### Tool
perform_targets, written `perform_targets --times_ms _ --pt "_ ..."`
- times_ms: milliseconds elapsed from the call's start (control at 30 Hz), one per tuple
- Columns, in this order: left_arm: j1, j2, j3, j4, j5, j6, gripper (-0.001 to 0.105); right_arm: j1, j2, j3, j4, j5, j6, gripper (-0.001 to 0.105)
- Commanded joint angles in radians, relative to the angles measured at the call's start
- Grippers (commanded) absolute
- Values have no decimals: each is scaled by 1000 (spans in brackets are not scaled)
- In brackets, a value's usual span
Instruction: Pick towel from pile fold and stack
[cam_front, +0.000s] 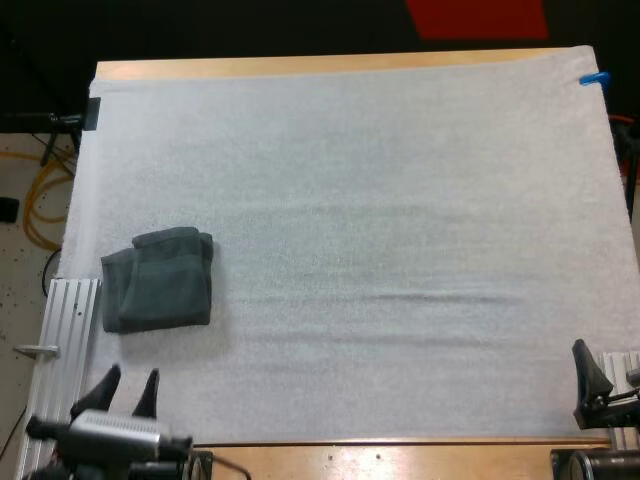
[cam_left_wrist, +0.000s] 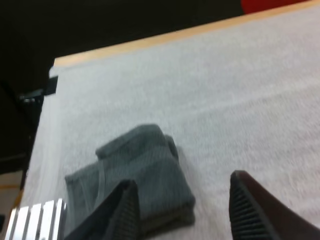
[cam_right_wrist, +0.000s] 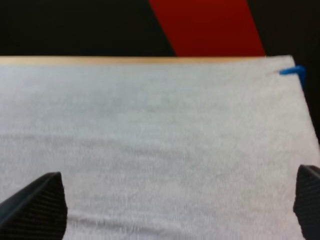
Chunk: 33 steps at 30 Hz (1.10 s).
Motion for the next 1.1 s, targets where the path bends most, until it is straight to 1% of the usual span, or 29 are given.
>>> perform_targets --times_ms 0,133,233,300,367,567,1067 --pt "2 -139 19 -57 -4 -13 41 0 -36 4 -16 -6 -15 90" --pt "2 -138 137 -167 -4 -13 41 0 -36 33 -32 -6 -15 90" --pt "2 -138 210 -194 -4 -11 41 0 -36 53 -33 -6 -15 90" --pt "2 -136 244 -199 -4 -11 41 0 -36 66 -33 -6 -15 90" --pt "2 -137 274 -232 -1 -11 41 0 -34 84 -33 -6 -15 90" --pt "2 -137 278 -240 -1 -11 41 0 -34 130 -27 -6 -8 90" --pt "2 -137 278 -240 -1 -11 41 0 -34 131 -27 -6 -8 90"
